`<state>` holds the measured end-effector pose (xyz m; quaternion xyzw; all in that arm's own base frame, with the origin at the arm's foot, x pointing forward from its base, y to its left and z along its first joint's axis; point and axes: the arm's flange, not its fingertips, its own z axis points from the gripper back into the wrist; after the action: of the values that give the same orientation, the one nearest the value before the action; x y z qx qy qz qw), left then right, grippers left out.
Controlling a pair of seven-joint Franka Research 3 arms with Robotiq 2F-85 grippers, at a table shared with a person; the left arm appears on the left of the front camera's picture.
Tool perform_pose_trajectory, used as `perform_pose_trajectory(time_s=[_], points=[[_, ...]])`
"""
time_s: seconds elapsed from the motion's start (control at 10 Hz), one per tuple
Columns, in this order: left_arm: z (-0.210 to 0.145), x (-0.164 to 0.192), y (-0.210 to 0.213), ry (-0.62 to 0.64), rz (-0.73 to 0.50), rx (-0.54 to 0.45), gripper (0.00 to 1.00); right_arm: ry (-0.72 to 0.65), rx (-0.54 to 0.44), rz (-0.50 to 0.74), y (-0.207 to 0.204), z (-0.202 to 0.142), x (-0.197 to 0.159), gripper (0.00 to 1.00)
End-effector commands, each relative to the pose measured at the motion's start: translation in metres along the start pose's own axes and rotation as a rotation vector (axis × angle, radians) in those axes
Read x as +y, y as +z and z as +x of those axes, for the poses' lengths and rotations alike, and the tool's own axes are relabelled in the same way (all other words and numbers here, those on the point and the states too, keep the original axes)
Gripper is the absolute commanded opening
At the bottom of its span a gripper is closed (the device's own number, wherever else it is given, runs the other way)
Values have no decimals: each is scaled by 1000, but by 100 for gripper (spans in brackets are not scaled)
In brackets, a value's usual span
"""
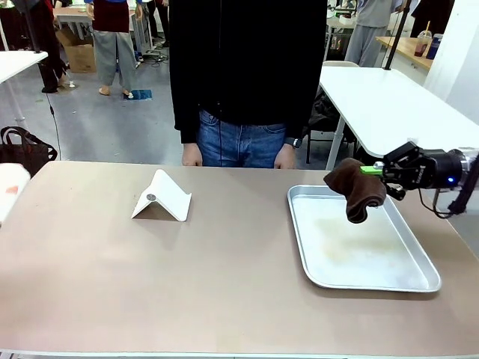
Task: Clean the surface of the table.
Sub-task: Return the Lint Roller and towel to their original positions.
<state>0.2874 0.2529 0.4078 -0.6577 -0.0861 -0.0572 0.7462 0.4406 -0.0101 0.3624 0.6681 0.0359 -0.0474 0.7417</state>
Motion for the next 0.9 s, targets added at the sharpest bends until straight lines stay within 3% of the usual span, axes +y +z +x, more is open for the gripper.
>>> perform_pose_trajectory(time_s=[0.0,0.3,0.5,0.8], points=[[20,-55,-55,61,76,-113,23,76,71,-136,-44,5,31,11],[52,-109,-129,70,259,-89,23,162,181,-320,-116,20,55,11],[71,-137,-181,51,419,-17,23,194,271,-399,-158,27,57,11],[106,-147,-258,64,666,12,23,161,245,-474,-221,24,39,11]])
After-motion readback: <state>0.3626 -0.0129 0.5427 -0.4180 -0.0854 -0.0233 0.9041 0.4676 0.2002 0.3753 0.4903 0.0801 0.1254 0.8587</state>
